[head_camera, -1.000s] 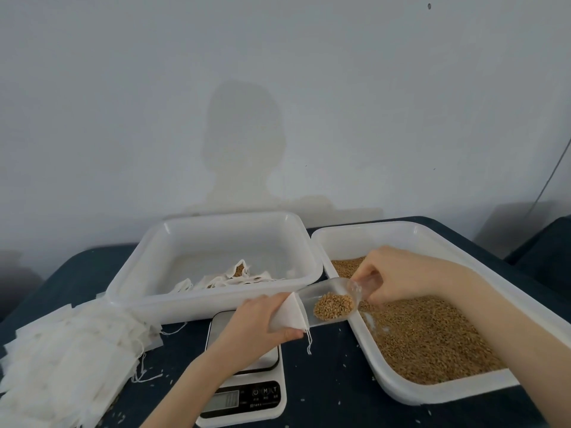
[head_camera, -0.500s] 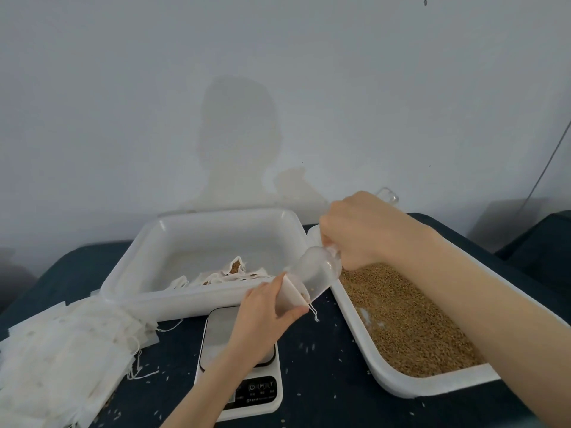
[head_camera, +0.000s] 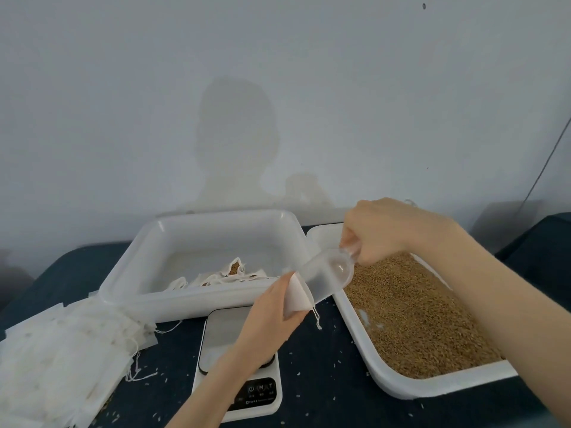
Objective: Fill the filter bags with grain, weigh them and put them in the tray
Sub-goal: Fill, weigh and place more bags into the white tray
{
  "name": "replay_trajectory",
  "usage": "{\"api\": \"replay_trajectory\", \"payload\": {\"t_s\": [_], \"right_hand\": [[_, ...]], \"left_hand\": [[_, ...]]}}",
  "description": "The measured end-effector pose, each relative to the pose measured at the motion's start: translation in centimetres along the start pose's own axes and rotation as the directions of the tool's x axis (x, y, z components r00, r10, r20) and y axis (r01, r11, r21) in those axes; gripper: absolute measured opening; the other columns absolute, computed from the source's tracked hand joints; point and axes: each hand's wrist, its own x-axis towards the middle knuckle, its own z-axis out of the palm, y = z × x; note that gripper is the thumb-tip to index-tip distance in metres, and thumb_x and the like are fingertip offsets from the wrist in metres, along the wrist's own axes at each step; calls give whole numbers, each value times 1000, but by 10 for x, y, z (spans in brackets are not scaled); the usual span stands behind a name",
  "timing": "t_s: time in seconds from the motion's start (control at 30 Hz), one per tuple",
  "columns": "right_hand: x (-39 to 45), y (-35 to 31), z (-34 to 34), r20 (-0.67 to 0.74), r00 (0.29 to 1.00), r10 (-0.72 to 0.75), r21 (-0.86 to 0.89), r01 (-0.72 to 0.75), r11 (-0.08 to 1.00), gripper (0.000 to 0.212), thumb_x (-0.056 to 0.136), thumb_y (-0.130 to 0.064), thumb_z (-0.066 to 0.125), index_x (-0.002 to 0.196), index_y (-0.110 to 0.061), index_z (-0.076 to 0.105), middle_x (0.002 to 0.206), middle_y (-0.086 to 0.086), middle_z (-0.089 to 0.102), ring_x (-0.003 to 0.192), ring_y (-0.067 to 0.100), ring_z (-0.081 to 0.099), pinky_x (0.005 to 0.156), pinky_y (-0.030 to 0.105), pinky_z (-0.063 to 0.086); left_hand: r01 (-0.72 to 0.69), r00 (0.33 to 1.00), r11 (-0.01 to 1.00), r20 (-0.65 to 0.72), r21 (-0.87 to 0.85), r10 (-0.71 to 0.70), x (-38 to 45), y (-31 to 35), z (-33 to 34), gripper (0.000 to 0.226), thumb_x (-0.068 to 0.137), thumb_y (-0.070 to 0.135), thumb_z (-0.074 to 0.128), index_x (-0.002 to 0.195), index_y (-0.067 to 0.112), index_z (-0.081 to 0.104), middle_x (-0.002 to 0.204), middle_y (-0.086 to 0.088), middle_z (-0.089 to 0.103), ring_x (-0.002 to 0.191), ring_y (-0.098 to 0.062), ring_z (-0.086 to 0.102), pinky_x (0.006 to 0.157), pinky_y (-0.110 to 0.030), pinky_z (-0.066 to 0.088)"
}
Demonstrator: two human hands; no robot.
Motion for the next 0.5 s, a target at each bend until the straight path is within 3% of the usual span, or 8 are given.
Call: {"api": "replay_trajectory", "payload": {"t_s": [0.07,0.13,0.17,0.23,0.27,0.33,0.4,0.5], "right_hand": [[-6,11,13,86,995,51,213,-68,975,28,71,-23,67,98,-30,72,83,-19,70,79,0,66,56,15,43],[-14,25,27,132,990,51,415,-102,904,22,73,-18,69,90,-33,71,65,-28,64,63,-13,59,53,6,38],[-19,33,34,143,988,50,494,-115,862,20,74,-14,69,83,-31,70,59,-26,62,56,-12,56,53,4,37],[-32,50,46,159,985,67,589,-149,794,16,75,-9,68,80,-22,74,62,-11,64,57,0,54,60,14,40],[-39,60,51,165,983,82,604,-167,779,15,76,-8,68,83,-19,76,66,-5,66,62,5,55,63,18,41],[-56,79,62,172,978,116,613,-198,765,23,76,-7,67,83,-26,77,68,-12,68,63,0,58,62,13,44],[-70,96,75,214,963,162,565,-257,784,28,76,-8,67,72,-34,74,64,-20,66,59,-5,57,60,12,45],[-82,117,102,338,913,229,426,-365,827,29,76,-11,62,52,-25,61,51,-22,58,48,-2,49,55,18,42]], "left_hand": [[24,1000,998,10,-55,-23,0,0,-1,53,88,30,63,135,35,39,106,29,51,102,11,49,76,-1,37],[50,998,993,32,-106,-47,0,-1,-3,47,89,28,63,128,40,41,104,32,51,98,22,45,73,3,36],[61,997,990,44,-126,-56,0,-1,-3,46,90,28,63,126,42,40,104,32,50,97,25,43,73,4,35],[66,996,989,70,-134,-57,-1,-2,-2,46,90,28,62,128,42,40,105,32,49,97,26,43,73,5,35],[66,995,990,86,-126,-56,-1,-2,-2,49,90,29,62,131,41,39,107,33,48,98,24,44,73,4,35],[72,991,992,122,-101,-59,-3,-3,0,55,91,32,62,136,43,34,112,29,47,101,15,45,77,-2,36],[57,989,995,139,-85,-44,-4,-4,3,57,91,34,61,136,48,30,116,30,44,104,14,42,83,-5,32],[42,988,996,151,-79,-30,-3,-2,7,58,90,36,61,133,53,26,113,36,40,105,12,41,87,-9,30]]}}
